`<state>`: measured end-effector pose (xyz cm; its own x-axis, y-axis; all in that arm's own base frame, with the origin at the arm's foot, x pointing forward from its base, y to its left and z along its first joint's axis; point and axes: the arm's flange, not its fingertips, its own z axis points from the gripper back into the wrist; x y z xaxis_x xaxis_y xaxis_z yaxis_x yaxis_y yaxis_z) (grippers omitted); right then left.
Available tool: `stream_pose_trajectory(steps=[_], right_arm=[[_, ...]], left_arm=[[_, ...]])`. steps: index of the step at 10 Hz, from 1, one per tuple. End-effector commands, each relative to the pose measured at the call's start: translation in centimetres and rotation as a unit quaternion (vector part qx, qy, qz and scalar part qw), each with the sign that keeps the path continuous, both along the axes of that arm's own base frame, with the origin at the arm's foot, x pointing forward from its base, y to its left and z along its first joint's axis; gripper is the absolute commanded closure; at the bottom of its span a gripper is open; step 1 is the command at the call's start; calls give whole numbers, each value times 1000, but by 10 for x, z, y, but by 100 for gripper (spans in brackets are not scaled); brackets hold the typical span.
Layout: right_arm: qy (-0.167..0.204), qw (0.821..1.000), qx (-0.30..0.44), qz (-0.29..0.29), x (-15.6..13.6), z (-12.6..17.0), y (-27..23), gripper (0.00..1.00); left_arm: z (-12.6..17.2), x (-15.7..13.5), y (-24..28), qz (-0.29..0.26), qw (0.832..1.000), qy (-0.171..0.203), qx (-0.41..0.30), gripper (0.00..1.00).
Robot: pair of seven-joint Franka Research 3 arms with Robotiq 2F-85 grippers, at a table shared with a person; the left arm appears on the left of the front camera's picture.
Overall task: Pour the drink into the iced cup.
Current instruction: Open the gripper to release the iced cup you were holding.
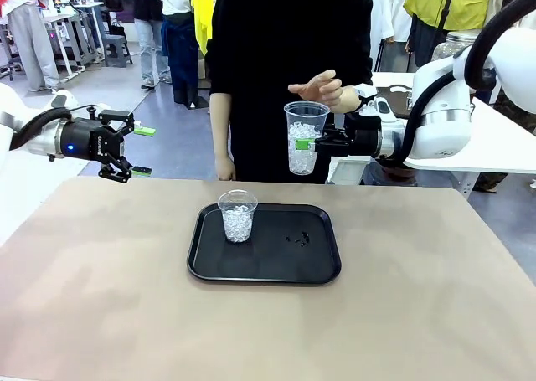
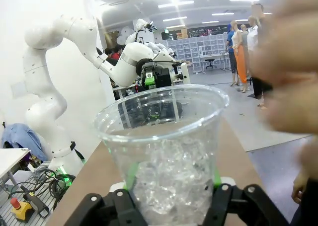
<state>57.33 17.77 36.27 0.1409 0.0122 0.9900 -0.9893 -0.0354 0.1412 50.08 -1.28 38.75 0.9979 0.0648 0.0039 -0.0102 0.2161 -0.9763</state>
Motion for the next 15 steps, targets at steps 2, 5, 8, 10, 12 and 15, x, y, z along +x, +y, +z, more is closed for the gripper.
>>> stream_pose_trajectory(steps=[2,5,8,10,12,15], right_arm=[[-12,1000,5,-3,-3,4,1,36],[-12,1000,5,-3,-3,4,1,36],[-12,1000,5,-3,-3,4,1,36],[-12,1000,5,-3,-3,4,1,36],[-12,1000,5,-3,-3,4,1,36],[-12,1000,5,-3,-3,4,1,36]], left_arm=[[1,-2,0,2,1000,-2,1,0],[1,-2,0,2,1000,-2,1,0],[1,-2,0,2,1000,-2,1,0],[1,-2,0,2,1000,-2,1,0],[1,-2,0,2,1000,-2,1,0],[1,-2,0,2,1000,-2,1,0]])
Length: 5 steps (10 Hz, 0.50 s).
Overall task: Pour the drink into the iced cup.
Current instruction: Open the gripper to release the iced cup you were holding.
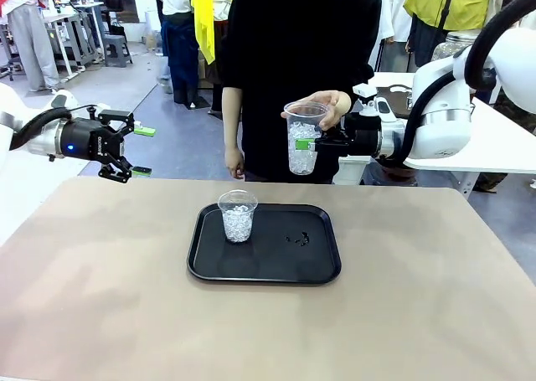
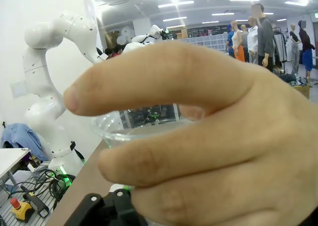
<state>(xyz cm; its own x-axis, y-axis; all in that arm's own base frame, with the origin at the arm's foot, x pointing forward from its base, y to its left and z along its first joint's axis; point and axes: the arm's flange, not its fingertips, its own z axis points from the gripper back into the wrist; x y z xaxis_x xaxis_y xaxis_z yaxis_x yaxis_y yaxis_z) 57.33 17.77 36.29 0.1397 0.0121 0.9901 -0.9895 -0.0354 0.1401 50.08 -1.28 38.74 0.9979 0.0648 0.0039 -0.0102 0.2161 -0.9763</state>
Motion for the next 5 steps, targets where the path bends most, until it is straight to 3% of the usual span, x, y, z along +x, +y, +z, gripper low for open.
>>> stream_pose_trajectory(steps=[1,5], right_arm=[[-11,1000,5,-3,-3,4,1,36],[-11,1000,5,-3,-3,4,1,36]], left_arm=[[1,-2,0,2,1000,-2,1,0],[1,-2,0,2,1000,-2,1,0]])
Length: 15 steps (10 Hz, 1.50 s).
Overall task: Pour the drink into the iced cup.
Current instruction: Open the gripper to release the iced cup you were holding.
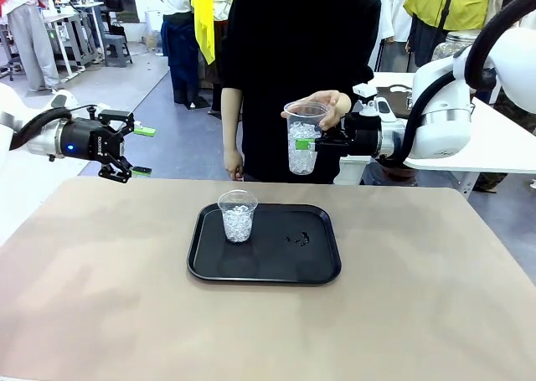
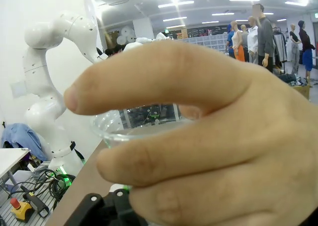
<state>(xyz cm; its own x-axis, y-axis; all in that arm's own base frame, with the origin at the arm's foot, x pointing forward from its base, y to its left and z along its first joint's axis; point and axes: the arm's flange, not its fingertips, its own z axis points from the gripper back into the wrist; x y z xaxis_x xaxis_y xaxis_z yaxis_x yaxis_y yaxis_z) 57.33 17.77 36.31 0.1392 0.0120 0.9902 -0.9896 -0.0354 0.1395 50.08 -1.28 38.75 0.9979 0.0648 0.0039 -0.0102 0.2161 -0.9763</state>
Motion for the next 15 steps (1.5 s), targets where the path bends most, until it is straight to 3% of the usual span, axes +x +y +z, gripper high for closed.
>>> stream_pose_trajectory(steps=[1,5,7,12,15], right_arm=[[-11,1000,5,-3,-3,4,1,36],[-11,1000,5,-3,-3,4,1,36],[8,1000,-4,4,-1,-1,-5,0],[22,1000,-6,-17,-4,-13,-51,0],[-20,999,-13,-21,-16,-27,-102,0]], left_arm=[[1,-2,0,2,1000,-2,1,0],[1,-2,0,2,1000,-2,1,0],[1,-2,0,2,1000,-2,1,0],[1,-2,0,2,1000,-2,1,0],[1,-2,0,2,1000,-2,1,0]])
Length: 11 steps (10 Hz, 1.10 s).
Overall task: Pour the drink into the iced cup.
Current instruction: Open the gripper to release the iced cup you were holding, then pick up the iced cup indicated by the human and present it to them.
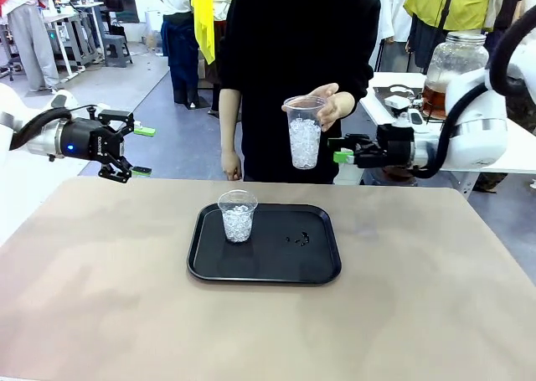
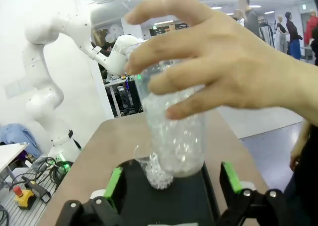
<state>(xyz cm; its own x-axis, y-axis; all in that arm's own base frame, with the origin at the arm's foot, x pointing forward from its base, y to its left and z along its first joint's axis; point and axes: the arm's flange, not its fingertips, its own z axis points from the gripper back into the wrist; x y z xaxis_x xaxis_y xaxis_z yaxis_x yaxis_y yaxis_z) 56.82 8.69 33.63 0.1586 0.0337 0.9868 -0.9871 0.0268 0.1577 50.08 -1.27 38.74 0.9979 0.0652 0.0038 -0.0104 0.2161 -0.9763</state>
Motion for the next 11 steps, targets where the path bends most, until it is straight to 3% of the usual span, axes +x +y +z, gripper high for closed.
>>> stream_pose_trajectory(steps=[1,7,8,11], right_arm=[[-46,999,4,8,-19,-6,-31,0],[-54,998,5,-14,-43,-25,-68,0],[-39,999,15,-14,-32,-28,-72,0],[-39,999,15,-14,-32,-28,-72,0]], left_arm=[[2,-2,0,2,1000,-2,1,0],[2,-2,0,2,1000,-2,1,0],[2,-2,0,2,1000,-2,1,0],[2,-2,0,2,1000,-2,1,0]])
